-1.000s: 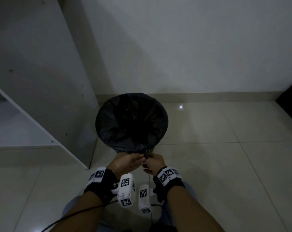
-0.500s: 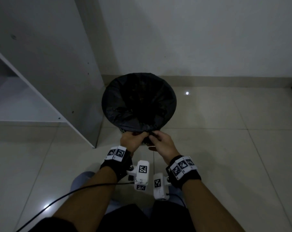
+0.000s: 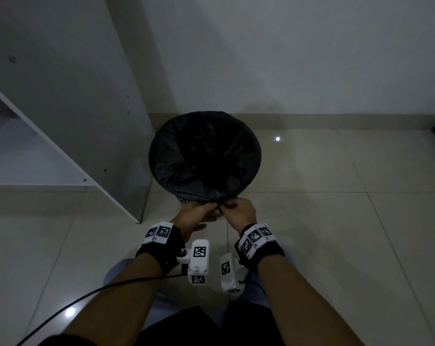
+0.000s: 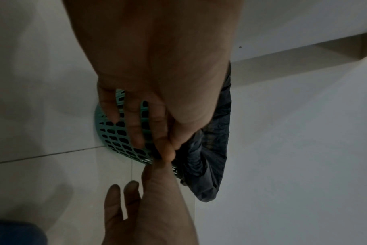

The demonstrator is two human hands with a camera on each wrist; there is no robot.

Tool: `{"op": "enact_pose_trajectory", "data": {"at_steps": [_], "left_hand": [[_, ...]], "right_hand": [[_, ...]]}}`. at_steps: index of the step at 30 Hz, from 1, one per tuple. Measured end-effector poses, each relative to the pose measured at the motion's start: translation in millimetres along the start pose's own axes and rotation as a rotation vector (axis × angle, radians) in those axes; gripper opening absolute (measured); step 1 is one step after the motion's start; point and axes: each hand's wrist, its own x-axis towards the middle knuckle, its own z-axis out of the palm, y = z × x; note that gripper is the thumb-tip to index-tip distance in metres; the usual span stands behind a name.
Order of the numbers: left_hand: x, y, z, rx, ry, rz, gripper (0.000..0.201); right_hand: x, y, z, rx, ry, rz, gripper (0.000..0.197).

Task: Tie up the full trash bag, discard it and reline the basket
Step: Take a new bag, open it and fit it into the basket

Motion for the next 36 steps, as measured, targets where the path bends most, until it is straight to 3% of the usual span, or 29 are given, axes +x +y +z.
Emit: {"op": "enact_pose_trajectory", "data": {"at_steps": [2,6,10,15,19,23,27,30,36], "left_hand": [[-1,-2,0,0.007,0.05,0.08,0.014],[5,-11,-3,0.095,0.227,0.294,0.023],[10,-15,-2,0.162,0.304,0.322,0.021],[12,-18,-4,0.161,0.334,0.304,0.02],[10,-20,2,-0.007,0.349,0.232,0.006],[9,-22,12,-0.265,0.241,0.071,0.011],[2,-11,23,-0.452,0.11,-0.05,0.007],[-8,-1,28,-0.519,-0.006,-0.082,0.026],[-1,9,13,-0.64,0.08,-0.18,0.019]], "right_hand": [[-2,1,-1,0.124,0.03,0.053,0.023],[-2,-1,-1,0.693,0.025,0.217,0.008],[-7,-6,3,0.838,0.07,0.265,0.005],[-6,-5,0,0.86,0.07,0.341,0.006],[-4,-2,-11,0.802,-0.223,0.47,0.014],[-3,-2,-20,0.737,-0.408,0.551,0.013],[-2,-10,-24,0.666,-0.448,0.557,0.011],[2,-21,-27,0.593,-0.442,0.564,0.012],[2,-27,-25,0.472,-0.373,0.526,0.01]]}}
